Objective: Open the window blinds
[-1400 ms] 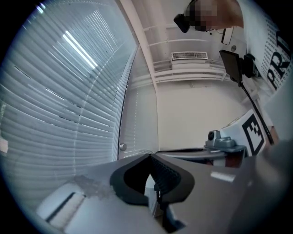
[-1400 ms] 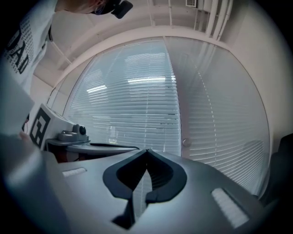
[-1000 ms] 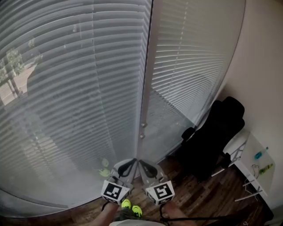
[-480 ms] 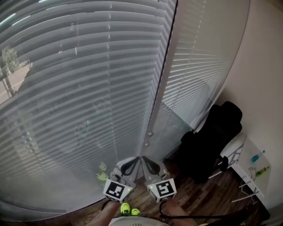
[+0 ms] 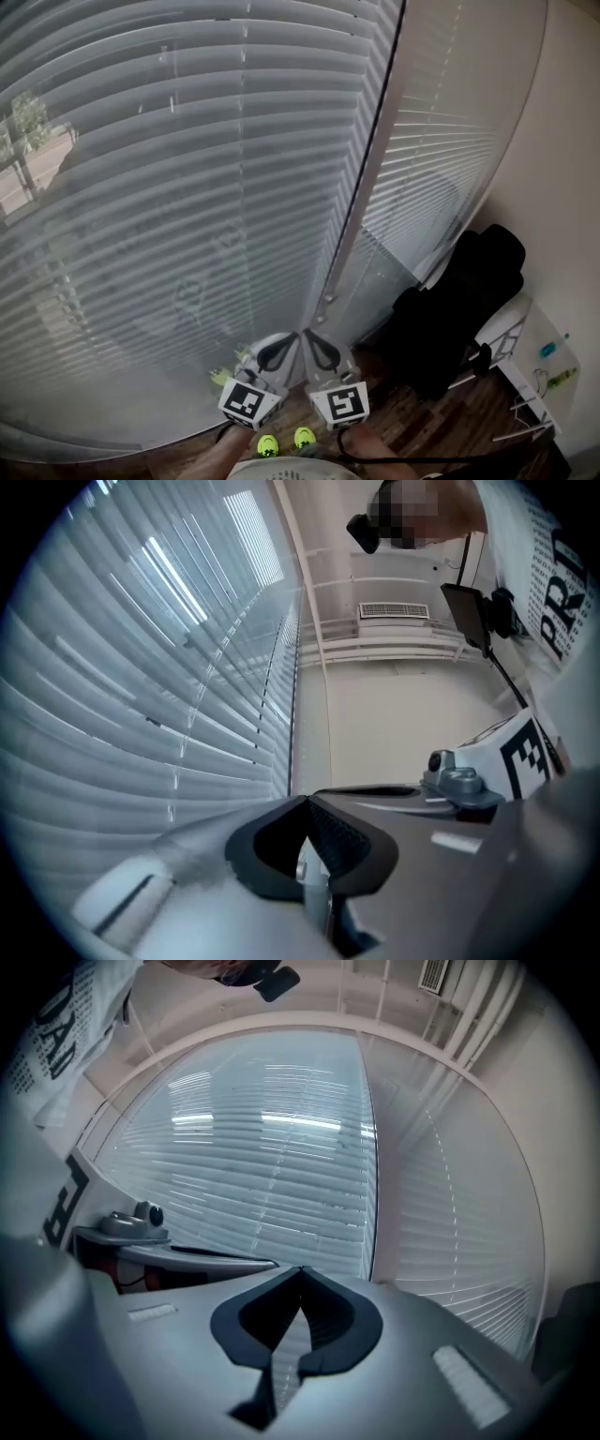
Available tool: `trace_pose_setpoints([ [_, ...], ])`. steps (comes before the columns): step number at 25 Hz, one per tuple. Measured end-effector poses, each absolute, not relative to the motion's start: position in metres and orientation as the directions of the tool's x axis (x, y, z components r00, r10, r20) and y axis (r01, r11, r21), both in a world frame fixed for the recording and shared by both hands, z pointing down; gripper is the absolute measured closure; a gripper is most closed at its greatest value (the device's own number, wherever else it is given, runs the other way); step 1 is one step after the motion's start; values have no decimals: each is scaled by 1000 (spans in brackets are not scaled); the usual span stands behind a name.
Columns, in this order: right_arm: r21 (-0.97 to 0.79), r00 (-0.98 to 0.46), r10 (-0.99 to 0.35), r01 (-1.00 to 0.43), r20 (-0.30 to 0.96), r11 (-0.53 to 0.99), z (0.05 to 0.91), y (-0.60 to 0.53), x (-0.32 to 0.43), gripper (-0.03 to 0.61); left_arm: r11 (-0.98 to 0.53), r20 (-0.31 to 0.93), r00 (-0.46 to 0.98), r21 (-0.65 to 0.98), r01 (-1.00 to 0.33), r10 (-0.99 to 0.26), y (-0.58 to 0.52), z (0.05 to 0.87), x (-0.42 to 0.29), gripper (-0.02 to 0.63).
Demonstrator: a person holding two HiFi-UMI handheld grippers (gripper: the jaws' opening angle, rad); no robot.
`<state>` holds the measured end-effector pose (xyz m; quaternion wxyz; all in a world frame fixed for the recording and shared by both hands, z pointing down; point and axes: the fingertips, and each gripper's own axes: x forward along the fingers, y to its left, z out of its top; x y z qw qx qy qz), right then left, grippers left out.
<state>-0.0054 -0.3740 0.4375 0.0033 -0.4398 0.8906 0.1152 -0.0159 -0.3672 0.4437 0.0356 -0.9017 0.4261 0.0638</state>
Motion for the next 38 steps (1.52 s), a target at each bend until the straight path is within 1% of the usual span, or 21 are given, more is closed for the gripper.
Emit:
trace_pose_setpoints([
  [6, 207, -652, -754, -752, -87, 626, 432, -396, -3, 571, -592, -143, 588, -21, -806, -796, -389, 434, -13, 621],
  [9, 234, -642, -761, -756, -90, 611, 428, -409, 3, 569, -585, -145, 581, -17, -811, -801, -398, 433, -7, 621],
  [10, 249, -637, -765, -759, -97, 601, 427, -413, 6, 559, -584, -149, 579, -11, -811, -802, -401, 432, -6, 621],
  [12, 261, -628, -772, -765, -101, 588, 427, -421, 11, 514, -586, -152, 580, -6, -811, -801, -405, 435, -2, 621],
  [19, 276, -594, -800, -787, -91, 552, 428, -443, 32, 434, -553, -120, 551, -20, -833, -826, -412, 436, 7, 621],
  [26, 324, -587, -807, -778, -66, 539, 438, -459, 41, 430, -539, -109, 534, 13, -842, -838, -421, 445, 11, 621],
  [30, 331, -609, -792, -758, -52, 561, 445, -461, 42, 430, -538, -104, 534, 15, -843, -839, -423, 450, 14, 621],
  [32, 359, -628, -776, -739, -58, 570, 445, -460, 41, 446, -529, -103, 525, 18, -848, -845, -423, 449, 14, 621],
  [38, 402, -657, -748, -711, -90, 576, 444, -459, 40, 446, -538, -110, 533, 18, -843, -839, -424, 456, 16, 621],
])
